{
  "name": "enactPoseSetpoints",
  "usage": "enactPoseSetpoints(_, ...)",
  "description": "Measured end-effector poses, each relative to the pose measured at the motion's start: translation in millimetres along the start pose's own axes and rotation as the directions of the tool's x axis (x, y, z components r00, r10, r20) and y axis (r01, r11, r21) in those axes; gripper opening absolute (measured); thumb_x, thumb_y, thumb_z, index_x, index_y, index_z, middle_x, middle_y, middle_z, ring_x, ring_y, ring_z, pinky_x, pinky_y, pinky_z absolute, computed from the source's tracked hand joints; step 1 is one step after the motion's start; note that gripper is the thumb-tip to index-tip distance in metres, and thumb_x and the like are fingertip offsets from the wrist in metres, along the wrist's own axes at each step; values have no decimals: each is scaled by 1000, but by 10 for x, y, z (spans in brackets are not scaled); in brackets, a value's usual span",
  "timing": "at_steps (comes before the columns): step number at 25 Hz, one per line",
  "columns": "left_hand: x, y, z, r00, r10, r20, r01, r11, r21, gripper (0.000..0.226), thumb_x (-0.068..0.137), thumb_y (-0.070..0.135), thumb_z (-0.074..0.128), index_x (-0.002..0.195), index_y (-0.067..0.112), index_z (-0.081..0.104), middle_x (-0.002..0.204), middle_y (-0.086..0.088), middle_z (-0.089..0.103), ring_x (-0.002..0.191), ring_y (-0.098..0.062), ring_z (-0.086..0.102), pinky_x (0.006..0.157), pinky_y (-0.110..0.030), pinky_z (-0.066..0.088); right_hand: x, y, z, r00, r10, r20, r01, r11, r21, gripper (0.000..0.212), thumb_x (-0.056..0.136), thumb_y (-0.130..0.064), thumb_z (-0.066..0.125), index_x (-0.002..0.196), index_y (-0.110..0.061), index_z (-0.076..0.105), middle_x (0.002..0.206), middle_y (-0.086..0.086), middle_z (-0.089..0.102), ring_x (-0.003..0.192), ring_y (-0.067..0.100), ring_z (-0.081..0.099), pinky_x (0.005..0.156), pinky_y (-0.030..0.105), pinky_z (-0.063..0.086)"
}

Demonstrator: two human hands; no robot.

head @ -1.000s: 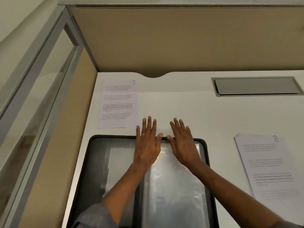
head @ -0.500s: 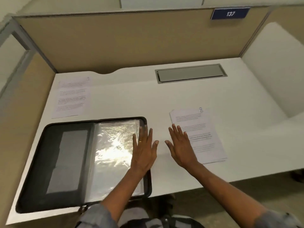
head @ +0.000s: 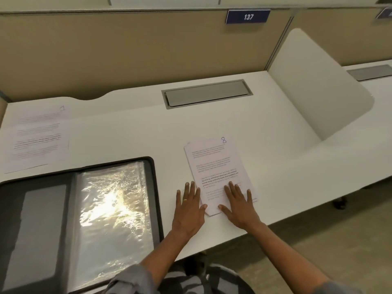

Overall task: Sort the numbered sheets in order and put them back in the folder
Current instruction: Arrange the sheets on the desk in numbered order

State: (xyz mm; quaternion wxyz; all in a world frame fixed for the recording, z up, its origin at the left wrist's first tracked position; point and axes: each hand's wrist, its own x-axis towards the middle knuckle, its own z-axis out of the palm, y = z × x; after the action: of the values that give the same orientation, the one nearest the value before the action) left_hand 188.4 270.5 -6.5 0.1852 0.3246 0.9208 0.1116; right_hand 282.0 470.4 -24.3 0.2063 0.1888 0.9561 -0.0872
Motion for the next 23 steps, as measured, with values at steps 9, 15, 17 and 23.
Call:
enactPoseSetpoints(9, 153, -179, 49, 992, 63, 110, -68, 997, 37, 78, 104, 58, 37, 163, 26, -3, 166, 2, -21, 148, -18, -28, 110, -36, -31, 307, 71, -212, 956, 116, -269, -14, 936, 353, 60, 105, -44, 43, 156, -15, 35, 166, 10, 27, 153, 30, 26, 124, 53, 20)
enactPoseSetpoints(15, 255, -152, -106, 999, 44, -4, -44, 990, -132, 62, 103, 28, 54, 159, 22, 28, 169, 2, 10, 158, -22, 8, 126, -34, -5, 769, 507, -548, 916, 400, -28, -216, 550, 807, 65, 86, -13, 79, 142, -5, 47, 133, 17, 50, 110, 28, 56, 94, 32, 44)
enactPoseSetpoints(17, 344, 53, -93, 1000, -5, 13, 8, 973, -229, 62, 104, 33, 53, 159, 24, 29, 169, 4, 12, 157, -20, 14, 128, -38, 14, 842, 585, -628, 928, 365, 67, -237, 442, 865, 61, 84, -13, 81, 137, -9, 51, 127, 14, 57, 112, 26, 57, 89, 28, 41)
enactPoseSetpoints(23, 587, 440, -37, 969, -217, 119, 231, 966, -116, 83, 90, 58, 66, 158, 28, 29, 168, 7, 15, 154, -16, 12, 113, -44, 40, 1128, 711, -786, 944, 197, 265, -309, 243, 920, 36, 85, -15, 79, 115, -11, 60, 105, 2, 66, 99, 24, 63, 79, 31, 51)
